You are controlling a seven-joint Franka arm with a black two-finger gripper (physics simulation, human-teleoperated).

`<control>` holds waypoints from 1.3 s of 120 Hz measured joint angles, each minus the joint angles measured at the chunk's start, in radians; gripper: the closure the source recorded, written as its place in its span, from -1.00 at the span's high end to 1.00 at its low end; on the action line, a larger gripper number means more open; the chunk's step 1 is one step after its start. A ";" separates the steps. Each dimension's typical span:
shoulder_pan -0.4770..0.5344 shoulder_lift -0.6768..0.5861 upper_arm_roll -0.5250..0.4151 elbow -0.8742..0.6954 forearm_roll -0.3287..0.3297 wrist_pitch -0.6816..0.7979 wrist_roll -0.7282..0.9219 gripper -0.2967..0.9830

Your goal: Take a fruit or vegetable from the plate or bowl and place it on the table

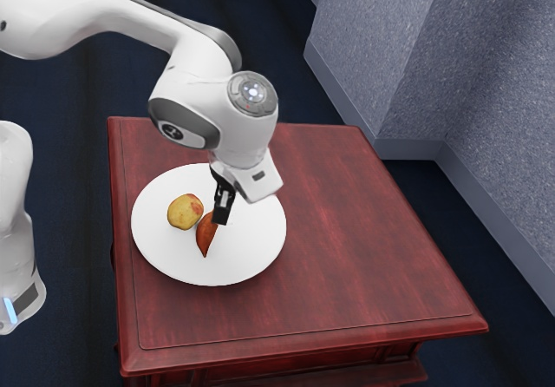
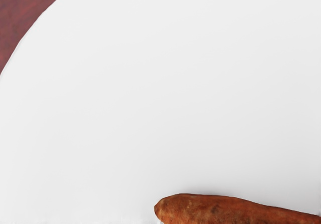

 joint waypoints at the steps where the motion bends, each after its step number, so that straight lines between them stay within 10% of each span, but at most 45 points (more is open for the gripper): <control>1: -0.001 -0.002 0.000 -0.002 -0.001 -0.001 0.002 0.54; 156: -0.103 -0.160 0.043 -0.152 -0.082 -0.042 0.198 0.54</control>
